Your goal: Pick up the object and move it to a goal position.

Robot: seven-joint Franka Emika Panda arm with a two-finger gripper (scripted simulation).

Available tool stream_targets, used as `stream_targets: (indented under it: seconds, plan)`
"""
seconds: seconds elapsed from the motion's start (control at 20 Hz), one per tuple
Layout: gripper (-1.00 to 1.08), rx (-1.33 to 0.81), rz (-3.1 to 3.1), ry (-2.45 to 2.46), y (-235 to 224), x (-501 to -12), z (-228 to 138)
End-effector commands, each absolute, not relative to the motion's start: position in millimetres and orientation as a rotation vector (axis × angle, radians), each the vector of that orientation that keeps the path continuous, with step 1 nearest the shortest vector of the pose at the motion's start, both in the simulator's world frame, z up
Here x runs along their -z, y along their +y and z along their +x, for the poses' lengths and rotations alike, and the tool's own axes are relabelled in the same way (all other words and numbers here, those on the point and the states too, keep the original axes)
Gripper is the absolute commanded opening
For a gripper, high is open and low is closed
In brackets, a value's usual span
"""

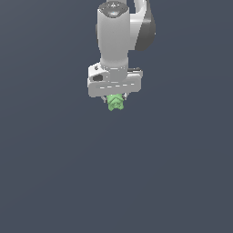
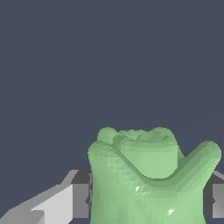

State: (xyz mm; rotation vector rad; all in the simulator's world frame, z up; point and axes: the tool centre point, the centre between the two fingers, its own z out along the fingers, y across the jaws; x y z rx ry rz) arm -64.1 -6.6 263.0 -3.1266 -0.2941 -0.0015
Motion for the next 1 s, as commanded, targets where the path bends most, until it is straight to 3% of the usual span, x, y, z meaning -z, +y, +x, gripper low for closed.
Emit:
stream_targets:
  seconds: [0.0, 0.5, 0.95]
  plan:
    - [-1.0, 0.001, -3.126, -0.294, -15, -288, -73]
    - [-1.0, 0.0, -3.126, -0.294, -41, -364, -94]
    - [-1.0, 0.0, -3.128, -0.294, -50, -389, -99]
